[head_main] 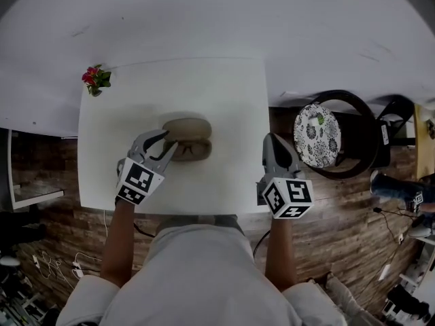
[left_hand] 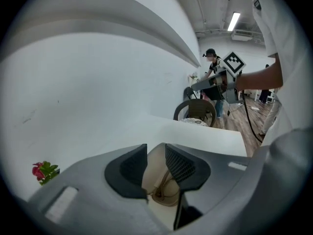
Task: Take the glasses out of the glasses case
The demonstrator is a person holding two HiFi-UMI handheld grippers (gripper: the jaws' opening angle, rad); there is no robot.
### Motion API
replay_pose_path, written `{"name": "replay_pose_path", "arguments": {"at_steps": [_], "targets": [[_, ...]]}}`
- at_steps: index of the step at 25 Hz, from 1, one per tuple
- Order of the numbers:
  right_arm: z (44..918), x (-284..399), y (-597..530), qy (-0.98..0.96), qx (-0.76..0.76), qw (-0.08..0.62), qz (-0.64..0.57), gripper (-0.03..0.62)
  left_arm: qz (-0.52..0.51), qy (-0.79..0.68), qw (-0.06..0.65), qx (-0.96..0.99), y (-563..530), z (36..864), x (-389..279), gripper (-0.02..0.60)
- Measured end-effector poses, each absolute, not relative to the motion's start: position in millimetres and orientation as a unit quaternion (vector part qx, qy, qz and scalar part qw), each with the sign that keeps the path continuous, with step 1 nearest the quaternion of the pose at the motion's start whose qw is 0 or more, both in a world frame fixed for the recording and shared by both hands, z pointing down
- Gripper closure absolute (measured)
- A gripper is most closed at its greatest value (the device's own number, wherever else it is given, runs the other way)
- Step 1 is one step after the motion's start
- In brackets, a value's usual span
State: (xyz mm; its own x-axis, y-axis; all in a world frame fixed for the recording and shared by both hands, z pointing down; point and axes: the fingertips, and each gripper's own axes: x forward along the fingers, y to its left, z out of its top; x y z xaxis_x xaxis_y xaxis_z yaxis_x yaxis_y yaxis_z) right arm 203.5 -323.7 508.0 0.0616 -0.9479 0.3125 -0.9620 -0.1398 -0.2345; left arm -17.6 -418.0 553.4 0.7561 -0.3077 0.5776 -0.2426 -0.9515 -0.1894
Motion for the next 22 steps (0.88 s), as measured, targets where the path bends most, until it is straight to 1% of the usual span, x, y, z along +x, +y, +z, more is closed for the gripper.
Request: {"name": "replay_pose_path", "arguments": {"at_steps": [13, 22], "targets": [[519, 207, -313, -0.639, 0.739, 0.023, 0.21, 0.591, -0.419, 0.016, 0.06, -0.906, -404, 630, 1, 0.457], [529, 206, -308, -0.633, 0.742, 0.033, 0.22, 0.591, -0.47, -0.035, 0.057, -0.88, -405, 673, 7, 0.457]]}}
